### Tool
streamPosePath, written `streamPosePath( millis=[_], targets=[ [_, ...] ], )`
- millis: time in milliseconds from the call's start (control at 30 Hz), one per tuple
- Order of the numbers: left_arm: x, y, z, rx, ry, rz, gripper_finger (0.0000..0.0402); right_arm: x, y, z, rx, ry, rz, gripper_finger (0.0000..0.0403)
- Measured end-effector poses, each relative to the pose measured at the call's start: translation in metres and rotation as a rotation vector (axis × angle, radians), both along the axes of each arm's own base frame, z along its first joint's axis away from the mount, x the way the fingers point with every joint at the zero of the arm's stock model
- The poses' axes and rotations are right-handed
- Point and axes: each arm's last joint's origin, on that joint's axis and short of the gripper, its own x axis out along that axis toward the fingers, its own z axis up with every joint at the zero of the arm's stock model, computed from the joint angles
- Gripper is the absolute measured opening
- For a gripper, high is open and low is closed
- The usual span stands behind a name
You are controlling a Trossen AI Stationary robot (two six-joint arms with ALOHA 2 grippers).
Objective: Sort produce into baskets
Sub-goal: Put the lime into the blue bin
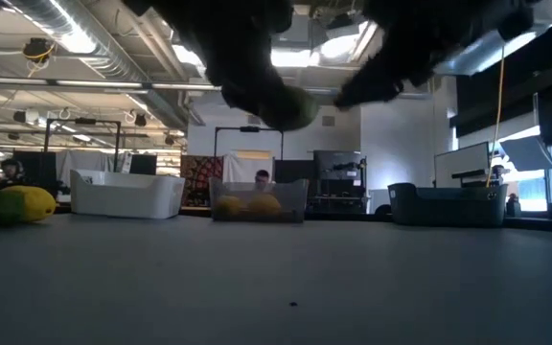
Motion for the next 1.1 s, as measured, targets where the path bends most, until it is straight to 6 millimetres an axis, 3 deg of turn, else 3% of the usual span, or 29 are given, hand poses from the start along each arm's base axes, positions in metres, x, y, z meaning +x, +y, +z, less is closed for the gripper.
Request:
streamPosePath(
  millis=[167,667,767,967,1100],
  targets=[
    [0.005,-0.005,0.006,-0.005,-0.081,-0.017,0.0181,0.004,0.003,0.01,0.048,-0.081,0.068,0.0241],
    [0.013,-0.007,0.018,-0.027,-0.234,-0.021,0.0183,0.007,0.004,0.011,0.066,-0.108,0.088,0.0239],
    [0.013,-0.006,0.018,-0.027,-0.233,-0.02,0.0183,0.007,0.004,0.011,0.064,-0.106,0.091,0.0217],
    [0.013,-0.006,0.017,-0.036,-0.23,-0.008,0.0184,0.007,0.004,0.01,0.042,-0.101,0.1,0.013],
    [0.014,-0.004,0.017,-0.055,-0.227,-0.023,0.0196,0.007,0.004,0.01,0.041,-0.1,0.101,0.0126]
  ],
)
